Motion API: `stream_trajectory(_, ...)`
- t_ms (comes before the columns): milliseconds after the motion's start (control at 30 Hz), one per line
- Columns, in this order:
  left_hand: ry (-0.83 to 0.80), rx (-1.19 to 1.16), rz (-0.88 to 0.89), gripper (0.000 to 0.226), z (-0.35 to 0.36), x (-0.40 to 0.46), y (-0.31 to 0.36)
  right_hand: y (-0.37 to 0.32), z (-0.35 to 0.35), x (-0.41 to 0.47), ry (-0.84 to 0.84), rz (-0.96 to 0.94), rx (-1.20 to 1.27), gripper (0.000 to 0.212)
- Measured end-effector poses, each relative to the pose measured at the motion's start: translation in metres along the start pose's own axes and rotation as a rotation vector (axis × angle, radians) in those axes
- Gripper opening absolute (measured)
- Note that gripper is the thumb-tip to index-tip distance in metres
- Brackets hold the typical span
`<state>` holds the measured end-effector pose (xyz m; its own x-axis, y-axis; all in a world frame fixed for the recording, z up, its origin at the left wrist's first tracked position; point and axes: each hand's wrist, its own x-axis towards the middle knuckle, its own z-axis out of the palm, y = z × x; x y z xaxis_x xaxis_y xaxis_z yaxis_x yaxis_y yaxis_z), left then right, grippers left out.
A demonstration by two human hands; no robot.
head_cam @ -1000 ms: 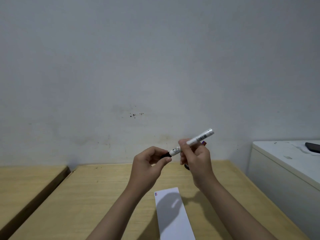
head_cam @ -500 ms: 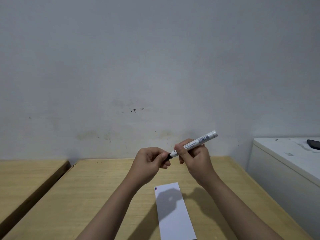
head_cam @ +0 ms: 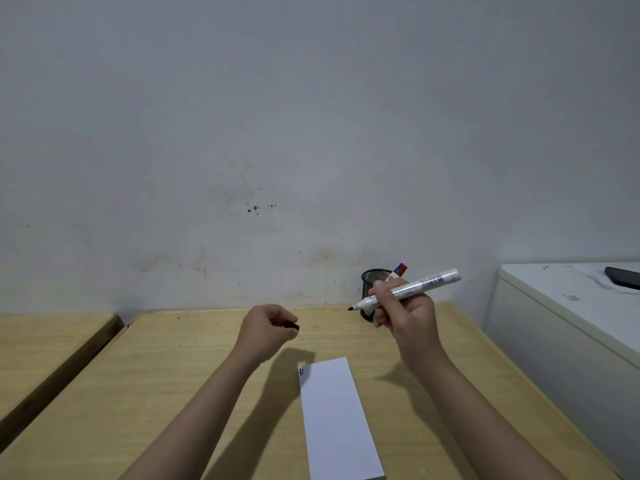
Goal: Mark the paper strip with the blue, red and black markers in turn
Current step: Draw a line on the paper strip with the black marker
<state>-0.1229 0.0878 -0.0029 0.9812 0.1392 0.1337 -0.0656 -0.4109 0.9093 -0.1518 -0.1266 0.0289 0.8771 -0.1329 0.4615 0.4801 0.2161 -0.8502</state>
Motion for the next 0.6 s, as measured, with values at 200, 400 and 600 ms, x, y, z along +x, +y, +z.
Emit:
stream_trajectory(200,0.014,0.127,-0.028,0.02,0.024,0.025,-0.031,0.016,-0.009,-0.005,-0.037,0.034,-0.093,0.016)
stream_trajectory(400,-0.015,0.173,-0.054,0.016,0.038,0.036,-0.056,0.039,-0.014,-0.008,-0.048,0.099,-0.134,0.019)
stream_trajectory(600,-0.017,0.162,-0.06,0.03,0.04,0.038,-0.068,0.057,-0.006,-0.007,-0.061,0.142,-0.134,0.021)
